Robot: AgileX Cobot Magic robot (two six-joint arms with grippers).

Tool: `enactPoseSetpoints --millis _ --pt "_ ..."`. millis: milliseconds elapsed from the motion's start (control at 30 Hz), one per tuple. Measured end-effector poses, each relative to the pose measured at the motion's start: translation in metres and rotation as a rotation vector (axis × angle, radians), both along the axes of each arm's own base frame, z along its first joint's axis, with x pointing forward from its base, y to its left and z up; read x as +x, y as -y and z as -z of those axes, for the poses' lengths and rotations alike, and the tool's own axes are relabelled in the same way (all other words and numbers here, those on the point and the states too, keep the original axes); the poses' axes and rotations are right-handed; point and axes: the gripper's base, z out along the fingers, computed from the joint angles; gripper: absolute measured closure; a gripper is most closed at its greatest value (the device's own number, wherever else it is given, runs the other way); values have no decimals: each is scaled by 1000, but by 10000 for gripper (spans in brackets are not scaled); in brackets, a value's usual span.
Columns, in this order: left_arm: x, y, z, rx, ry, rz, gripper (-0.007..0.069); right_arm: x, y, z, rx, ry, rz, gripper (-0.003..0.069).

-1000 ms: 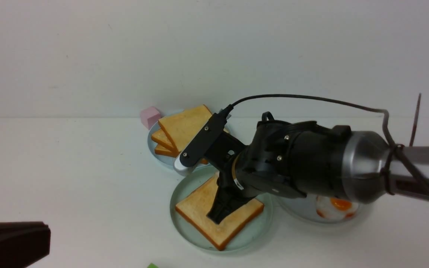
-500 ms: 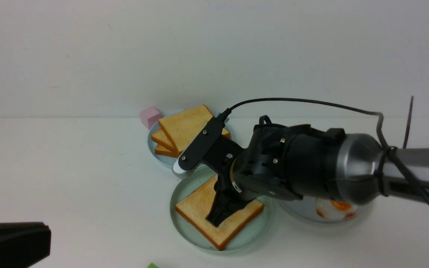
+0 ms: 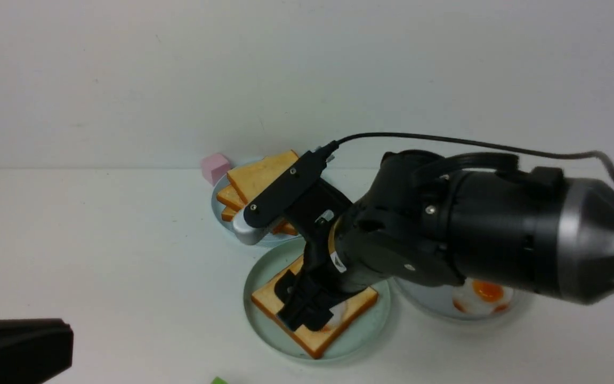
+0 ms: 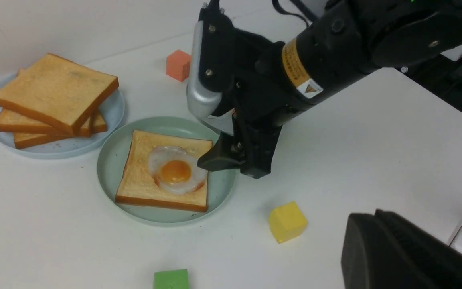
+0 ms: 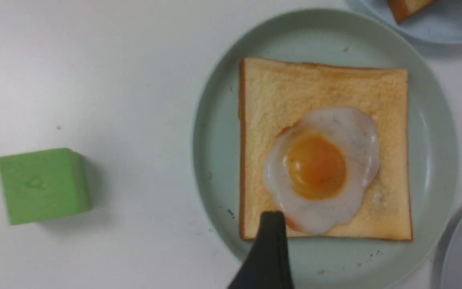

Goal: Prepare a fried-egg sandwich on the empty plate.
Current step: Use the right arm to place the fried egg on the slice of bread in the middle, then use the left arm to grab a slice of bread

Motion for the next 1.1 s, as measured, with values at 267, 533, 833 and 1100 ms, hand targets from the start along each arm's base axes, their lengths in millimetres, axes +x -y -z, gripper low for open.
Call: enactPoseSetpoints --millis 267,533,833,1100 --pt "9 8 7 70 -47 -4 599 -63 38 -83 32 27 -13 330" --pt "86 66 46 378 -197 -26 638 -117 119 -145 135 -16 163 666" --pt "224 100 56 402 -295 -9 638 -147 162 -172 284 0 193 666" --pt "301 126 85 544 -276 60 589 -154 172 -177 313 13 176 662"
